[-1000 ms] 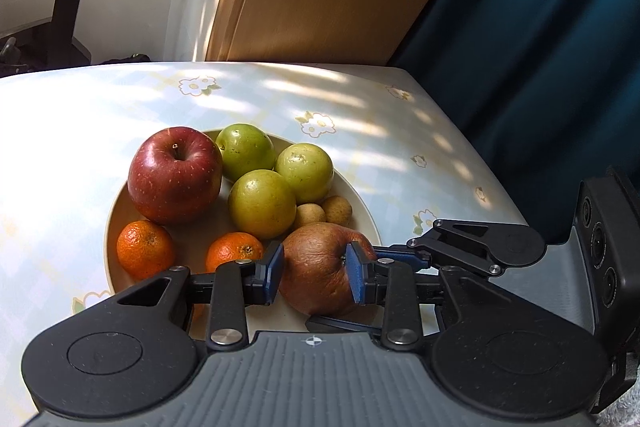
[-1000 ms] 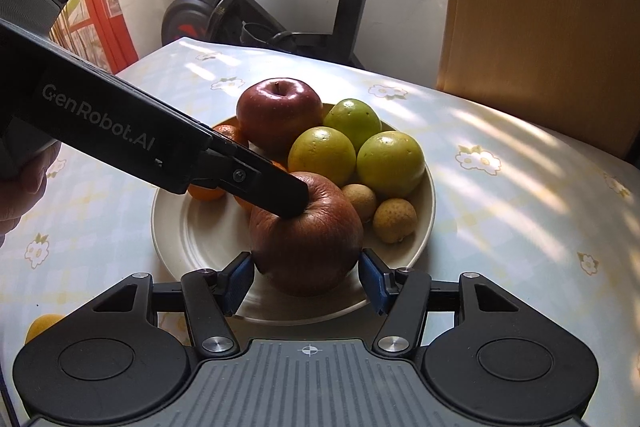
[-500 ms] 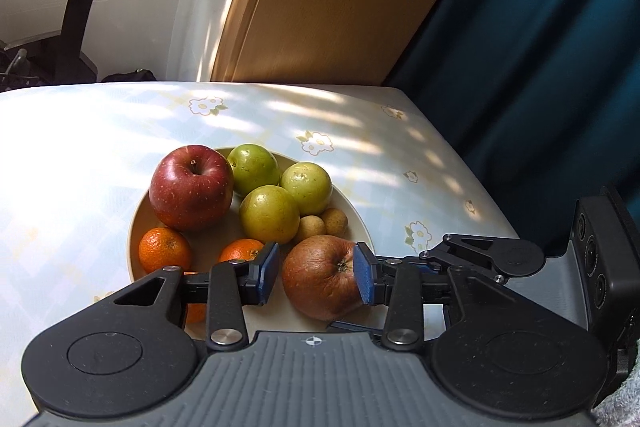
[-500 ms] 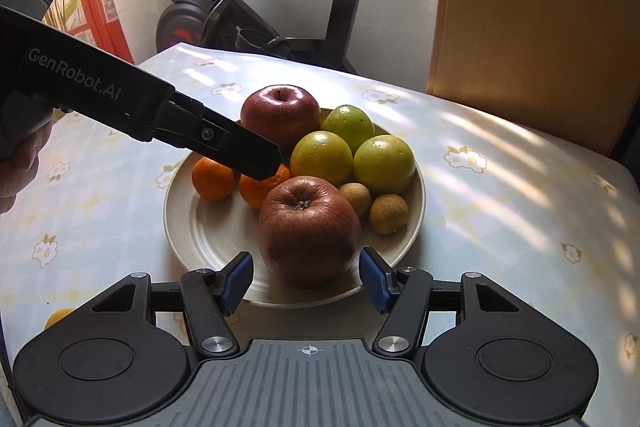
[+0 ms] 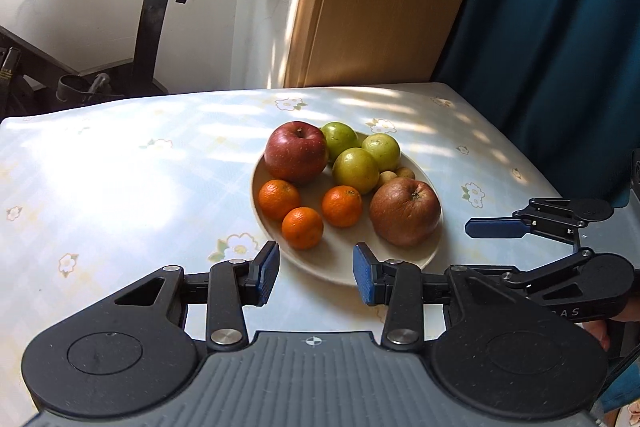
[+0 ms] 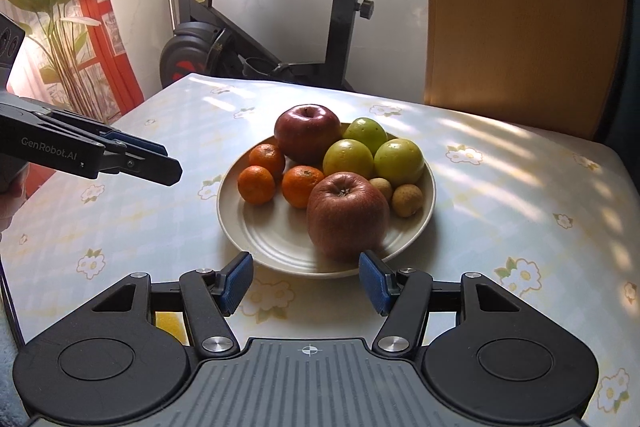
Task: Organize fruits
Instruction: 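Open both grippers to release the apple on the plate, then move both open tools toward the two yellow lemons, then close the left gripper on a yellow lemon and lift it, then carry the lemon with the left gripper onto the cream plate, then open the left gripper to set the lemon on the plate, then move the open left tool toward the remaining yellow lemon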
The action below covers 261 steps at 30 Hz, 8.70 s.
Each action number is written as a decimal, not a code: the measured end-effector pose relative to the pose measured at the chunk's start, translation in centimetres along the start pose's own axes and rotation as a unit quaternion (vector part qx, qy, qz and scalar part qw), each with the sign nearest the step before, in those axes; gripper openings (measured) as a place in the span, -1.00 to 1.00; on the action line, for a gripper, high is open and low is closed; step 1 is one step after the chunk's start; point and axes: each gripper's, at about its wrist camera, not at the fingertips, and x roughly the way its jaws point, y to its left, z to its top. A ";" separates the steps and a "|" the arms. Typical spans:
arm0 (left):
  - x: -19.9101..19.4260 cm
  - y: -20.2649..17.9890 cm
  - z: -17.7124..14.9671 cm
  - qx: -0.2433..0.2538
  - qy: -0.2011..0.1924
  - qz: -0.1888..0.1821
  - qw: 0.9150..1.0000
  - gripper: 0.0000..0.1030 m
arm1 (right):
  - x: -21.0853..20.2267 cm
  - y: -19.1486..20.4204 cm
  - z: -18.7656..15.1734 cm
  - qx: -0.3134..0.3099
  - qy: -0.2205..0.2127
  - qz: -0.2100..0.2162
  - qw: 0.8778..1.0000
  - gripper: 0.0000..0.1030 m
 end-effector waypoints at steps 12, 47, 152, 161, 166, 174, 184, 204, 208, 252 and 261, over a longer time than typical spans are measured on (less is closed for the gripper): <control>-4.9 3.0 -3.2 -0.022 -0.026 0.052 0.998 -0.17 | -1.6 5.3 -1.3 -0.022 -0.004 0.020 1.000 0.07; -4.2 1.9 -6.3 -0.042 -0.013 -0.024 0.999 -0.18 | -1.3 9.3 -5.4 -0.016 0.083 0.057 0.995 0.04; 3.4 1.7 2.3 -0.058 -0.014 -0.080 0.995 -0.29 | 4.2 1.4 1.3 0.012 0.034 0.006 0.999 -0.21; 0.4 0.2 0.6 -0.040 -0.034 0.018 0.998 -0.29 | 0.9 1.0 -0.1 0.029 0.000 -0.016 0.999 -0.20; -1.1 -0.5 -0.8 -0.056 -0.039 0.045 0.997 -0.29 | -0.7 1.6 -1.2 0.033 -0.019 -0.029 0.999 -0.20; -2.9 -1.2 -3.1 -0.089 -0.042 0.053 0.994 -0.29 | -2.7 1.9 -3.3 0.050 -0.031 -0.031 0.998 -0.20; -3.9 -2.9 -4.4 -0.077 -0.053 0.069 0.993 -0.26 | -3.5 2.3 -4.3 0.047 -0.037 -0.029 0.998 -0.19; -3.8 -3.7 -5.9 -0.066 -0.041 0.081 0.994 -0.26 | -4.1 2.6 -5.0 0.036 -0.031 -0.034 0.998 0.00; -3.8 -3.7 -5.9 -0.070 -0.041 0.078 0.994 -0.26 | -4.5 2.7 -5.3 0.030 -0.030 -0.039 0.998 0.09; -3.1 -4.5 -6.7 -0.054 -0.022 0.045 0.997 -0.26 | -4.0 3.0 -8.2 -0.041 0.034 -0.071 0.996 0.36; -3.0 -4.6 -6.7 -0.053 -0.021 0.042 0.997 -0.26 | -3.5 3.0 -8.3 -0.047 0.036 -0.069 0.996 0.35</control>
